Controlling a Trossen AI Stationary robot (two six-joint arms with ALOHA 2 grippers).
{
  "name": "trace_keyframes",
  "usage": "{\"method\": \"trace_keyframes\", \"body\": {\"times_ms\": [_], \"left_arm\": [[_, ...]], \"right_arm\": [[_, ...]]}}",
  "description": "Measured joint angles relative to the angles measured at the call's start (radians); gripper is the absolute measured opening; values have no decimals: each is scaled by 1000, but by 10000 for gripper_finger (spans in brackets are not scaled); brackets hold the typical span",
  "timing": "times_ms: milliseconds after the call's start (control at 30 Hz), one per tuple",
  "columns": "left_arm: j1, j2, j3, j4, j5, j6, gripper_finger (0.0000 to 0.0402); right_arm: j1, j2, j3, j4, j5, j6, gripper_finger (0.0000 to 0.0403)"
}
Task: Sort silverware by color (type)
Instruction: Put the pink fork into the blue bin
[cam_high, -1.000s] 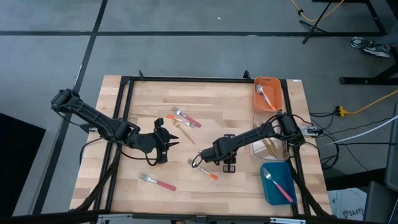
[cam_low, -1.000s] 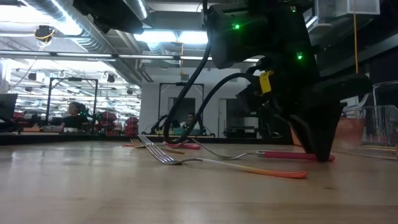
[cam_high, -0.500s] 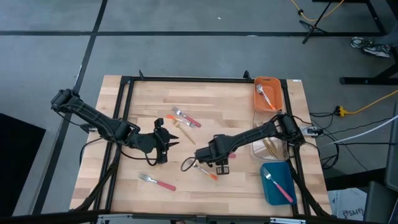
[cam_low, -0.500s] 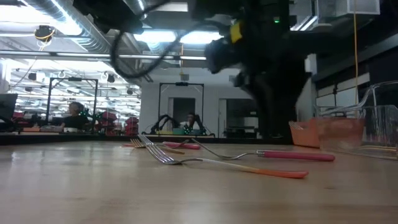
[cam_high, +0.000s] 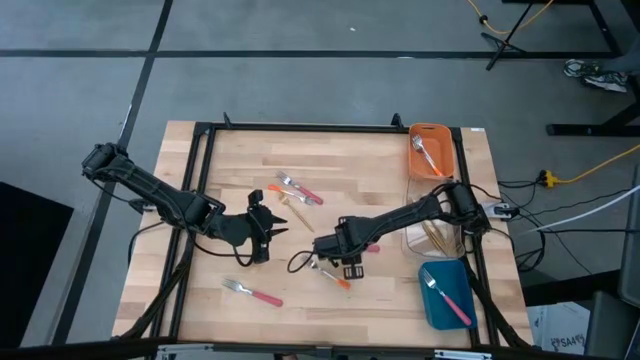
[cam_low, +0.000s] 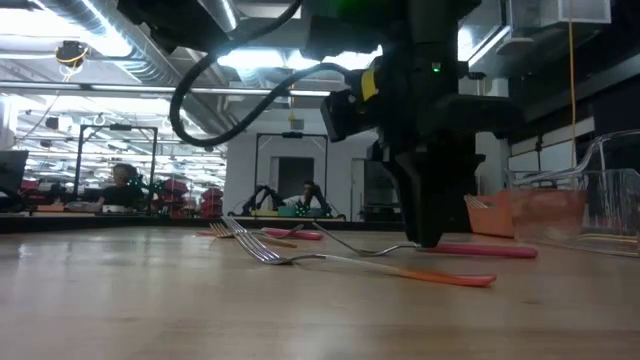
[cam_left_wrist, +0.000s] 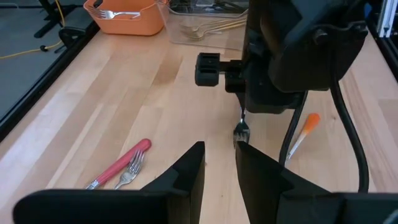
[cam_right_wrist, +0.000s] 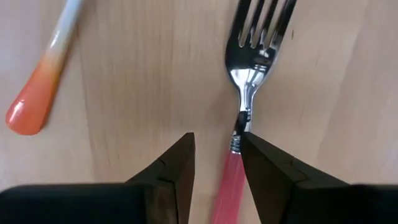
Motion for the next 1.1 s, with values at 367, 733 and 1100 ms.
{"method": "trace_keyframes", "body": {"times_ms": [367, 733, 1100], "left_arm": [[0, 0, 0, 0, 0, 0, 85], [0, 0, 0, 0, 0, 0, 85], [0, 0, 0, -1, 0, 0, 85]], "right_arm": [[3, -5, 39, -7, 11, -5, 134], [-5, -5, 45, -36, 75, -6, 134], [-17, 2, -22, -1, 60, -6, 134]]}}
